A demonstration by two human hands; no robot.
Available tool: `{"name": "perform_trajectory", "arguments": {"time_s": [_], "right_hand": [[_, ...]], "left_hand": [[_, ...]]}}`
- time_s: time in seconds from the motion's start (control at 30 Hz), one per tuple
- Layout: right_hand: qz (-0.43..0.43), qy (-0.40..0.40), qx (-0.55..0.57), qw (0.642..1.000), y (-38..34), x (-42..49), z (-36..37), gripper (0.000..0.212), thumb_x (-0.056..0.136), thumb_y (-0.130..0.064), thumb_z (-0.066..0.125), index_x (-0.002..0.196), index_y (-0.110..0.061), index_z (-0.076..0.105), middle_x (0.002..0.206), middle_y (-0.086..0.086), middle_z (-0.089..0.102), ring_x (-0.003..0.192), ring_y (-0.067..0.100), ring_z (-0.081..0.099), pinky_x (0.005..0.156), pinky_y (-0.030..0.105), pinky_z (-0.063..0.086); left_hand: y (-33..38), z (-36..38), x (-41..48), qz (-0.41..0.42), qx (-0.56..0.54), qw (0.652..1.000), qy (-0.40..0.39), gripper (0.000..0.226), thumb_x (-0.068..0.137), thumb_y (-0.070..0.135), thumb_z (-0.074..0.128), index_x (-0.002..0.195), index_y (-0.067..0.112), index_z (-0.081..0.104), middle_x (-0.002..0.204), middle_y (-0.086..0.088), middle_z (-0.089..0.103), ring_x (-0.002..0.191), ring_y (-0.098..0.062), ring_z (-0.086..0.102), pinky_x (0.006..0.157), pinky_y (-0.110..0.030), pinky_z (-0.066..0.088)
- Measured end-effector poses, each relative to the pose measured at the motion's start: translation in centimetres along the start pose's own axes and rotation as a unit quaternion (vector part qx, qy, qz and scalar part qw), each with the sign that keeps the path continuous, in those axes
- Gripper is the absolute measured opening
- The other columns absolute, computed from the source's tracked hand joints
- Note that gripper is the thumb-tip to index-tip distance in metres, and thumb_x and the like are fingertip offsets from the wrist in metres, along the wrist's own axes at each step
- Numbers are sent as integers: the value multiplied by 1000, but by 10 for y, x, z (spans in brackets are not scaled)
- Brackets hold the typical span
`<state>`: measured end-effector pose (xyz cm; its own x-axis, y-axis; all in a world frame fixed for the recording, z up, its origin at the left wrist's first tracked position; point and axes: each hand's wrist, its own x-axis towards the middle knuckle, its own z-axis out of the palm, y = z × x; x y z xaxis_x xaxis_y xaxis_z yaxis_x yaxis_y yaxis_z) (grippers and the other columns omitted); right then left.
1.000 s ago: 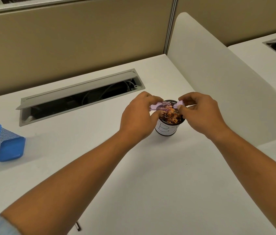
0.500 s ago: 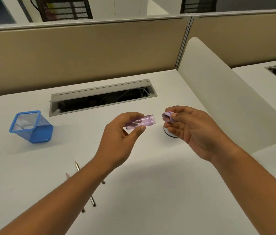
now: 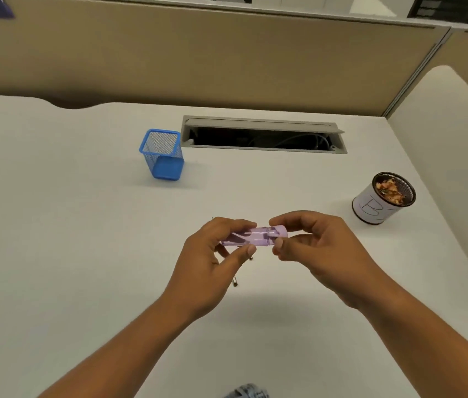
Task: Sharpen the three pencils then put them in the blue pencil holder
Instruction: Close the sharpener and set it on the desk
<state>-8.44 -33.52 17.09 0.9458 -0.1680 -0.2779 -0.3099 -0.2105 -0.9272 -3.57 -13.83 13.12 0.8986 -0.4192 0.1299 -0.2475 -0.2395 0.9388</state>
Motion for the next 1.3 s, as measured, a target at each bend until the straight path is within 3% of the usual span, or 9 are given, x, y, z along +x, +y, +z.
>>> {"name": "perform_trajectory", "arguments": {"time_s": [0.1, 0.23, 0.3, 0.43, 0.73, 0.87, 1.1, 1.3], "right_hand": [[2, -27, 7, 1000, -3, -3, 23, 24, 83, -13, 76, 102, -28, 75, 98, -5, 78, 79, 21, 75, 66, 35, 47], [-9, -41, 18, 999, -5, -4, 47, 26, 80, -15, 79, 103, -29, 77, 92, 4, 79, 87, 37, 72, 75, 65, 51], [-24, -48, 3, 999, -7, -6, 56, 27, 78, -18, 81, 102, -30, 77, 88, 5, 80, 84, 36, 72, 80, 69, 49], [-52, -46, -9, 998, -8, -7, 74, 31, 78, -8, 81, 101, -28, 77, 88, -4, 80, 75, 19, 75, 80, 51, 58], [-110, -64, -2, 992, 8, -8, 89, 32, 76, -3, 81, 104, -18, 77, 86, -2, 77, 66, 16, 71, 67, 22, 56], [-107, -56, -8, 993, 23, -5, 96, 32, 77, -2, 81, 104, -19, 77, 90, -4, 75, 67, 14, 70, 67, 19, 54], [-112, -31, -111, 987, 53, 2, 94, 31, 76, -15, 84, 101, -32, 75, 94, -19, 75, 84, 10, 71, 70, 17, 56], [-120, -47, -154, 980, 90, 8, 102, 33, 76, -10, 83, 99, -32, 73, 95, -17, 72, 84, 6, 70, 71, 17, 57]], "left_hand": [[-9, -24, -15, -14, -10, 1000, 2, 26, 88, 12, 74, 110, 26, 72, 102, 12, 70, 91, -15, 66, 69, -20, 55], [-17, -45, -29, -18, -1, 1000, 7, 27, 86, 9, 75, 109, 23, 74, 99, 13, 71, 92, -11, 66, 76, -17, 53], [-18, -53, -34, -20, 4, 1000, 5, 27, 85, 11, 76, 109, 24, 74, 98, 13, 71, 91, -12, 66, 77, -19, 53], [-21, -65, -43, -18, 4, 1000, 21, 26, 85, 13, 77, 109, 25, 75, 100, 13, 72, 94, -10, 68, 81, -20, 55], [-28, -73, -58, 18, 21, 999, 41, 25, 83, 20, 73, 108, 21, 75, 97, 13, 72, 90, -12, 68, 80, -23, 56], [-37, -72, -61, 31, 59, 997, 39, 24, 84, 15, 77, 107, 22, 75, 97, 13, 72, 89, -7, 66, 77, -10, 48], [-70, -58, -65, -24, 131, 991, 28, 30, 84, 31, 78, 112, 33, 68, 107, 17, 71, 99, -5, 63, 84, -23, 49], [-103, -45, -68, -59, 189, 980, -20, 30, 84, 33, 77, 113, 30, 72, 101, 12, 59, 96, -8, 55, 80, -24, 49]]}}
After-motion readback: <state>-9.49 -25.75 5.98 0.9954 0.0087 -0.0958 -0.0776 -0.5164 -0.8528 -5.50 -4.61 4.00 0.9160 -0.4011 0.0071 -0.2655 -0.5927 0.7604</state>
